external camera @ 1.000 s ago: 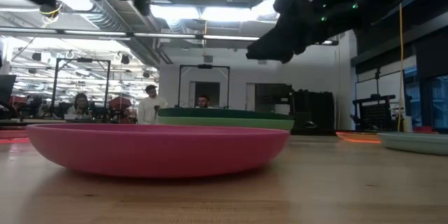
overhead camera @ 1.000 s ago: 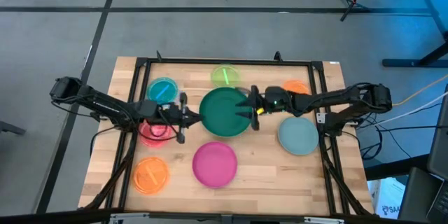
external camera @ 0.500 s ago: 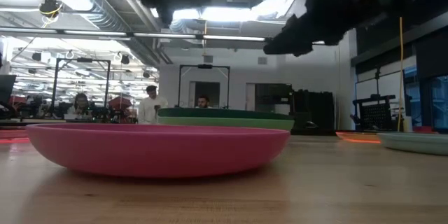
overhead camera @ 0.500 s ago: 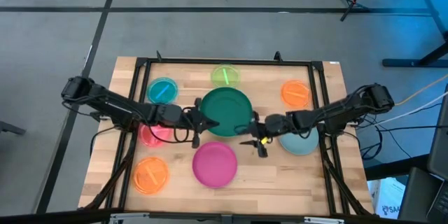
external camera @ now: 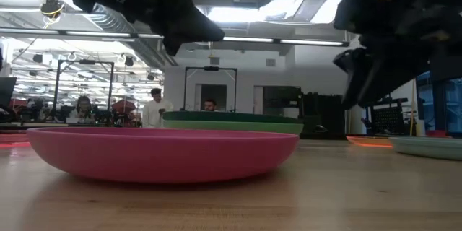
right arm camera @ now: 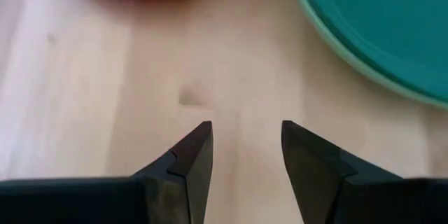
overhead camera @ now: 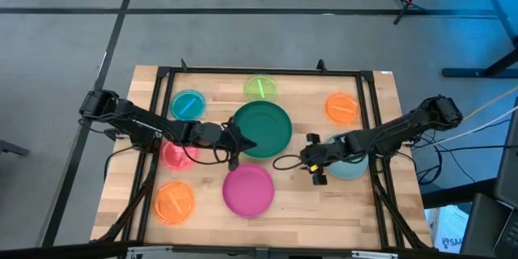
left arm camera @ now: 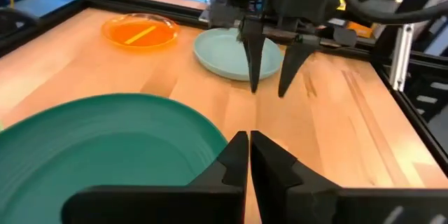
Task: Stack plastic plates
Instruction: Stack the pink plate on top of the dark green plate
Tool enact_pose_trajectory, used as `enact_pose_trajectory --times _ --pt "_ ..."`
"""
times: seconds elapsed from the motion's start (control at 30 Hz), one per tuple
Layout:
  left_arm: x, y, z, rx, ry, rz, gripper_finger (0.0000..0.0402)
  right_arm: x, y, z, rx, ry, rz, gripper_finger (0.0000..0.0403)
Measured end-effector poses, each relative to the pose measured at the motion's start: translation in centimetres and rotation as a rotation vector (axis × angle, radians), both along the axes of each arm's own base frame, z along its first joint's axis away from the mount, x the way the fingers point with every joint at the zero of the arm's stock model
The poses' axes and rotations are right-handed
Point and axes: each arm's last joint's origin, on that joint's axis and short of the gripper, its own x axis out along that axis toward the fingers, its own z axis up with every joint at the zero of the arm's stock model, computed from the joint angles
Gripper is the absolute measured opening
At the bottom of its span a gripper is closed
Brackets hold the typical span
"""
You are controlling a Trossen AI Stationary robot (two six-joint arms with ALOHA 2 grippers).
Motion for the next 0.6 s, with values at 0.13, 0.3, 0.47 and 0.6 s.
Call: enact_pose_trajectory --times 0.13,0.3,0.47,0.6 --pt "0.0 0.4 0.0 -0.008 0.003 0.008 0.0047 -0.1 -0.2 0.7 -0.016 -0.048 -0.026 0.0161" --pt "-0.4 0.1 -0.9 -0.094 0.102 -0.028 0.0086 1.0 0.3 1.3 0.050 -0.167 -0.006 0.0161" --pt "-1.3 -1.1 -2.2 -0.171 0.252 -0.030 0.0093 1.6 0.5 0.9 0.049 -0.183 -0.007 0.0161" --pt "-1.9 -2.0 -2.9 -0.231 0.329 0.014 0.0090 2.1 0.6 0.0 0.039 -0.163 -0.010 0.0161"
